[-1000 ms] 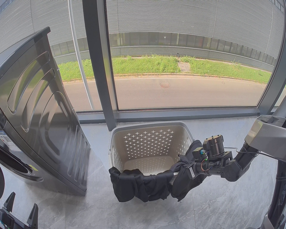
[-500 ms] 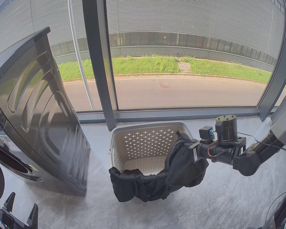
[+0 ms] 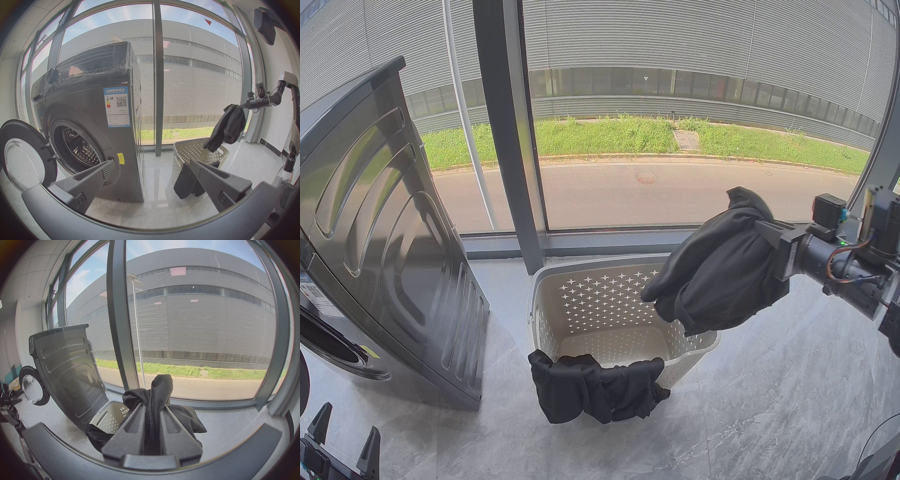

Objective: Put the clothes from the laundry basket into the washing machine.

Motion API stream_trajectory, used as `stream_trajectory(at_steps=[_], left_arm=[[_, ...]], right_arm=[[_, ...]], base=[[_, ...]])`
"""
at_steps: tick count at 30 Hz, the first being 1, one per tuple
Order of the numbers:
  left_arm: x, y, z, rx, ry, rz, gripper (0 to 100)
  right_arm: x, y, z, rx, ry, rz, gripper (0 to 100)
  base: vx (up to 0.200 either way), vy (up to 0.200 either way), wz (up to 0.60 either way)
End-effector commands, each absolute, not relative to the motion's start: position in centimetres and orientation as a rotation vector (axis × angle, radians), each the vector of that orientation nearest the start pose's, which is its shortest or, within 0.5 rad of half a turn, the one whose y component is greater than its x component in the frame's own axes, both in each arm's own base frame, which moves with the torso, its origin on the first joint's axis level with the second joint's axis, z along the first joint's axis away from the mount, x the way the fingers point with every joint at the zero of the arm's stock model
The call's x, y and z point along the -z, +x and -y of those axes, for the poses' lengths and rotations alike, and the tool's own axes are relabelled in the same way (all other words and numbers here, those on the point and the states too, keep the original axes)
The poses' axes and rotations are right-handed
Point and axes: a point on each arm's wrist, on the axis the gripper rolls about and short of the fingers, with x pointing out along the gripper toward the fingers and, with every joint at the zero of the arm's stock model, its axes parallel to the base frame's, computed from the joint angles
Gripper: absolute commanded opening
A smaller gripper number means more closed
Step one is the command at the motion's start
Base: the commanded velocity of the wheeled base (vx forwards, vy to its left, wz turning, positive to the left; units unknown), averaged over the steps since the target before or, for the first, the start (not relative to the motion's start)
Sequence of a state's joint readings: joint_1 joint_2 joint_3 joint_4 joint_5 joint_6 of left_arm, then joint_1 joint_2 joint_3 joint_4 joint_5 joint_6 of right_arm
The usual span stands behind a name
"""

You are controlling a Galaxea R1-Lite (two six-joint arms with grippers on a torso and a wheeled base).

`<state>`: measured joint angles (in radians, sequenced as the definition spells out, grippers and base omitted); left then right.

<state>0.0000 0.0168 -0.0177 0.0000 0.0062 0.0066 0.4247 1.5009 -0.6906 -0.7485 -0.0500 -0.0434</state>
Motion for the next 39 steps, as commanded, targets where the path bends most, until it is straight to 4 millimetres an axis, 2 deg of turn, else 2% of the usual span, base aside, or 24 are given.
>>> stream_trajectory(at_steps=[1,7,10,19,25,39], left_arm=[[-7.6,-2.3,0.0,-0.008,0.008,0.002,100],[-7.6,-2.3,0.0,-0.008,0.006,0.002,100],[-7.6,-2.3,0.0,-0.006,0.003,0.002,100],[-7.6,-2.3,0.0,-0.008,0.003,0.002,100],[-7.6,-2.3,0.0,-0.008,0.005,0.002,100],[-7.6,-2.3,0.0,-0.005,-0.005,0.003,100]], right_arm=[[-23.9,19.2,-7.1,-0.300,-0.031,0.053,0],[-24.6,17.9,-4.9,-0.220,-0.025,0.100,0],[-24.4,17.7,-5.1,-0.228,-0.025,0.097,0],[-22.8,17.5,-5.3,-0.260,-0.035,0.042,0],[-22.6,17.2,-6.0,-0.300,-0.032,0.036,0],[-22.3,17.3,-6.1,-0.337,-0.027,0.055,0]], base=[[0.000,0.000,0.00],[0.000,0.000,0.00],[0.000,0.000,0.00],[-0.200,0.000,0.00],[0.000,0.000,0.00],[0.000,0.200,0.00]])
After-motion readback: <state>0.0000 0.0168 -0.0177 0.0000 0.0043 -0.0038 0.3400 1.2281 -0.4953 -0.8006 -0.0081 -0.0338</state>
